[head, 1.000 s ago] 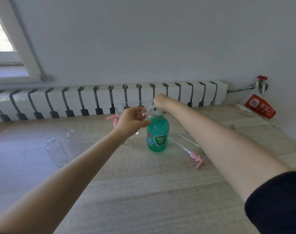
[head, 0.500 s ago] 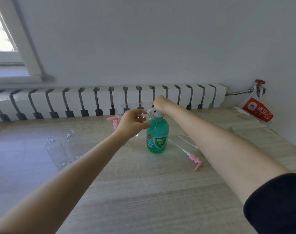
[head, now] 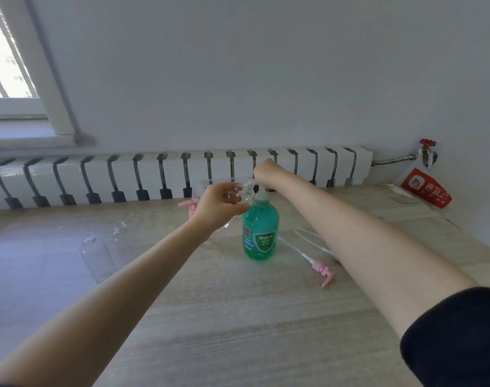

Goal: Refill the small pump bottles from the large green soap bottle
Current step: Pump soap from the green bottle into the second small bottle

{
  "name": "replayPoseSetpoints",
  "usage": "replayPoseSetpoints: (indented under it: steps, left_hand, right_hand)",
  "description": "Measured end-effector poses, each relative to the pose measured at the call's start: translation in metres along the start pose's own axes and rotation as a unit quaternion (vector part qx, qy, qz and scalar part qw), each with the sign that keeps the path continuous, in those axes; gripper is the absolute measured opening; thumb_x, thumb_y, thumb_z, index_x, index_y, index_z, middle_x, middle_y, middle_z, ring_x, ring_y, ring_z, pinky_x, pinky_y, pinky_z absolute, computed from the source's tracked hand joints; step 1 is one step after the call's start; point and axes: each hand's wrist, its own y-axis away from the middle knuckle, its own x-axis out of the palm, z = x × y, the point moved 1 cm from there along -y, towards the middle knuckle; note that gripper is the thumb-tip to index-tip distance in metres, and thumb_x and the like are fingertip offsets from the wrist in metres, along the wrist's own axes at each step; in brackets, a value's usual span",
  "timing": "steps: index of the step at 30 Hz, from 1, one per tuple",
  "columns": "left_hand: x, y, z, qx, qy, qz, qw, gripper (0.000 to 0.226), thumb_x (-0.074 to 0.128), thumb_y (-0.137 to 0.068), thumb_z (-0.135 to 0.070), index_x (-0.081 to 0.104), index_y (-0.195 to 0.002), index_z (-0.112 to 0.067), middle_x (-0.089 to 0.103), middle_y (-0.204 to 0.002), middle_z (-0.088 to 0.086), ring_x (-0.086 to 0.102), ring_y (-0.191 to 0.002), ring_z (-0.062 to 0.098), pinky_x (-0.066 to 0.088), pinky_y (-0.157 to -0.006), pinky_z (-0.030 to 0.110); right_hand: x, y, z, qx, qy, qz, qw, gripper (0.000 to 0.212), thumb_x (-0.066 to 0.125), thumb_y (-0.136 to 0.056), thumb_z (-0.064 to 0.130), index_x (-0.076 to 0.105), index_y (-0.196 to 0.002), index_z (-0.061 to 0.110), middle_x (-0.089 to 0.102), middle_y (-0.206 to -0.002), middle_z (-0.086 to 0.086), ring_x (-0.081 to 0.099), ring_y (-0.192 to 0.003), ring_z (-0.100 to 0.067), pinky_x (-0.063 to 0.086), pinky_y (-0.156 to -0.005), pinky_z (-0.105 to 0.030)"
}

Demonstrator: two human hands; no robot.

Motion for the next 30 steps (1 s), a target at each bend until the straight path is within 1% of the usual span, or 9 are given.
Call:
replayPoseSetpoints:
  steps: [3, 6, 8, 11, 14, 17, 25, 28, 30]
  left_hand:
    - [0.0, 0.0, 0.0, 0.002, -0.001, 0.001, 1.0, 0.048, 0.074, -0.078, -0.009, 0.06, -0.124, -0.008, 0.066, -0.108, 0.008, 0.063, -0.096, 0.018, 0.054, -0.09, 0.036]
    - [0.001, 0.001, 0.002, 0.001, -0.005, 0.002, 1.0, 0.051, 0.074, -0.078, -0.008, 0.058, -0.126, -0.008, 0.066, -0.109, 0.009, 0.063, -0.096, 0.017, 0.053, -0.09, 0.034]
    - [0.001, 0.001, 0.003, 0.002, -0.006, 0.003, 1.0, 0.052, 0.074, -0.078, -0.008, 0.057, -0.127, -0.008, 0.065, -0.11, 0.009, 0.063, -0.096, 0.016, 0.053, -0.089, 0.032]
    - [0.001, 0.001, 0.005, 0.001, -0.008, 0.002, 1.0, 0.053, 0.075, -0.077, -0.008, 0.056, -0.128, -0.008, 0.065, -0.108, 0.008, 0.063, -0.095, 0.016, 0.053, -0.09, 0.033]
    - [0.002, 0.002, 0.007, -0.001, -0.009, 0.004, 1.0, 0.053, 0.075, -0.077, -0.007, 0.056, -0.127, -0.007, 0.064, -0.104, 0.006, 0.062, -0.095, 0.016, 0.053, -0.088, 0.032]
    - [0.004, 0.002, 0.008, -0.002, -0.009, 0.005, 1.0, 0.049, 0.074, -0.078, -0.007, 0.058, -0.124, -0.007, 0.063, -0.098, 0.003, 0.063, -0.092, 0.016, 0.054, -0.083, 0.028]
    - [0.002, 0.002, 0.006, -0.003, -0.017, 0.003, 1.0, 0.048, 0.074, -0.077, -0.005, 0.059, -0.122, -0.008, 0.063, -0.097, 0.003, 0.062, -0.092, 0.017, 0.054, -0.09, 0.035]
    - [0.0, 0.002, 0.004, 0.0, -0.016, 0.001, 1.0, 0.046, 0.075, -0.077, -0.007, 0.061, -0.121, -0.008, 0.064, -0.098, 0.004, 0.063, -0.093, 0.017, 0.054, -0.091, 0.037]
    - [0.0, 0.001, 0.002, 0.003, -0.016, -0.001, 1.0, 0.045, 0.075, -0.077, -0.008, 0.061, -0.12, -0.008, 0.065, -0.101, 0.005, 0.063, -0.093, 0.016, 0.054, -0.09, 0.035]
  right_hand:
    - [0.002, -0.004, -0.003, -0.002, -0.009, -0.004, 1.0, 0.027, 0.029, -0.098, 0.0, 0.049, -0.113, -0.008, 0.042, -0.088, -0.012, 0.044, -0.075, -0.016, 0.037, -0.063, -0.021]
    - [0.007, -0.01, -0.007, 0.019, -0.012, -0.004, 1.0, 0.02, 0.032, -0.097, 0.005, 0.036, -0.077, 0.004, 0.037, -0.073, -0.006, 0.036, -0.06, -0.012, 0.03, -0.049, -0.02]
    - [0.008, -0.01, -0.006, 0.025, -0.017, -0.003, 1.0, 0.014, 0.035, -0.097, 0.008, 0.044, -0.089, 0.001, 0.036, -0.07, -0.006, 0.035, -0.059, -0.012, 0.028, -0.048, -0.022]
    - [0.01, -0.012, -0.007, 0.011, -0.026, -0.004, 1.0, 0.03, 0.035, -0.097, 0.009, 0.046, -0.123, -0.001, 0.042, -0.08, -0.01, 0.042, -0.069, -0.017, 0.034, -0.057, -0.025]
    - [0.015, -0.015, -0.011, 0.009, -0.032, -0.014, 0.999, 0.021, 0.034, -0.096, 0.008, 0.044, -0.114, 0.006, 0.041, -0.092, -0.013, 0.042, -0.081, -0.022, 0.036, -0.068, -0.029]
    - [0.019, -0.017, -0.012, 0.022, -0.046, -0.024, 0.998, 0.039, 0.037, -0.096, 0.012, 0.041, -0.132, -0.003, 0.044, -0.102, -0.015, 0.043, -0.089, -0.023, 0.036, -0.073, -0.032]
    - [0.017, -0.014, -0.01, 0.023, -0.04, -0.02, 0.999, 0.045, 0.038, -0.096, 0.015, 0.032, -0.139, 0.001, 0.051, -0.12, -0.019, 0.051, -0.1, -0.026, 0.038, -0.074, -0.032]
    - [0.012, -0.012, -0.01, 0.012, -0.03, -0.006, 0.999, 0.031, 0.034, -0.097, 0.01, 0.044, -0.124, -0.002, 0.046, -0.084, -0.01, 0.046, -0.072, -0.016, 0.035, -0.058, -0.023]
    - [0.008, -0.015, -0.011, -0.006, -0.037, -0.012, 0.999, 0.019, 0.03, -0.097, 0.006, 0.048, -0.093, 0.004, 0.033, -0.071, -0.004, 0.033, -0.059, -0.013, 0.034, -0.054, -0.024]
